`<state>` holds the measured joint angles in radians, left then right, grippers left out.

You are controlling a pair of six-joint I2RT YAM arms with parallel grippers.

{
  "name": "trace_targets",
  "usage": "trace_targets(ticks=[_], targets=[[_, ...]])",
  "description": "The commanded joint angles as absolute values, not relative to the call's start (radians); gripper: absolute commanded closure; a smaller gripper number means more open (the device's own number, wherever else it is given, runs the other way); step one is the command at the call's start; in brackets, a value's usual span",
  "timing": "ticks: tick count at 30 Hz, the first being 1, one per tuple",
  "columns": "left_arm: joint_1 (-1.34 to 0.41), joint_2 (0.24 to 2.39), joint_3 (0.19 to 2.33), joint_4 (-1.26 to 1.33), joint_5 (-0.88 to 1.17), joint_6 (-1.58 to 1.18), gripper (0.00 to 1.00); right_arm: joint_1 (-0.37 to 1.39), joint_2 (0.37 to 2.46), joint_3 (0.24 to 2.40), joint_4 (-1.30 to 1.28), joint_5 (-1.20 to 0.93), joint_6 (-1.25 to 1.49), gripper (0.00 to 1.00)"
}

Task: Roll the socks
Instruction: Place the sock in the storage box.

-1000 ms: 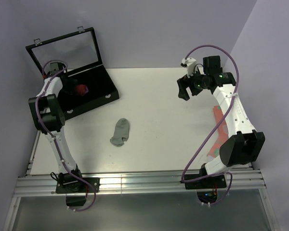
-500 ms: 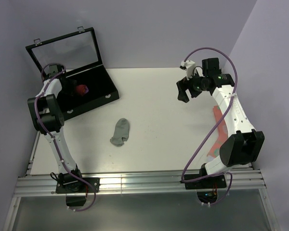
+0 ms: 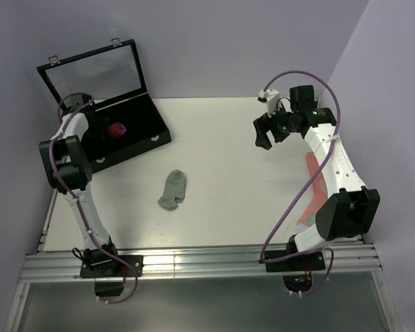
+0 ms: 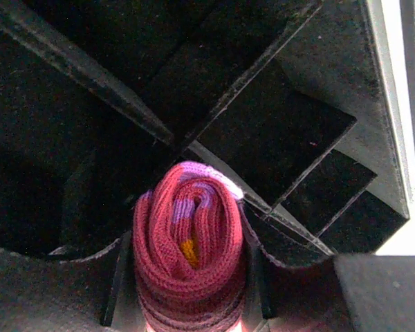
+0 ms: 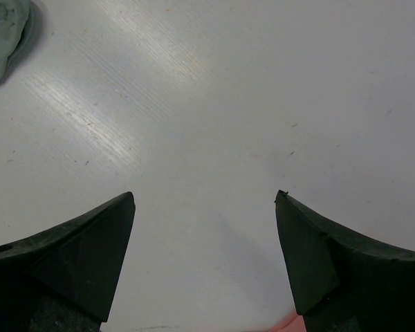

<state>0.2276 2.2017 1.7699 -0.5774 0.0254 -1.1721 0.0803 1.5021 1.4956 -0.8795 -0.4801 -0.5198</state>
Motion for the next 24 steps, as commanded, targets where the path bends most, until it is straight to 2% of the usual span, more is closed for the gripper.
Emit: trace_targets(ticks=[1,10,14,24], targets=[[0.245,2.194,1.761,-0.781,-0.098,-1.178,1.00,0.077,1.463,1.489,-0.856,-0.492,-0.535,0.11],[0.247,2.216,1.825,-0.948,-0.213,-1.242,1.00,0.077,1.486,1.516,-0.897,-0.528,-0.555,0.12],[0.239,2.256,1.870,-1.015,-0.250,-1.236,1.00,0.087,1.540,1.591,-0.962,-0.568,-0.561,0.12],[0.144,2.272,1.838,-1.029,-0.273,-1.241,1.00,0.123,1.575,1.626,-0.969,-0.591,-0.563,0.13]])
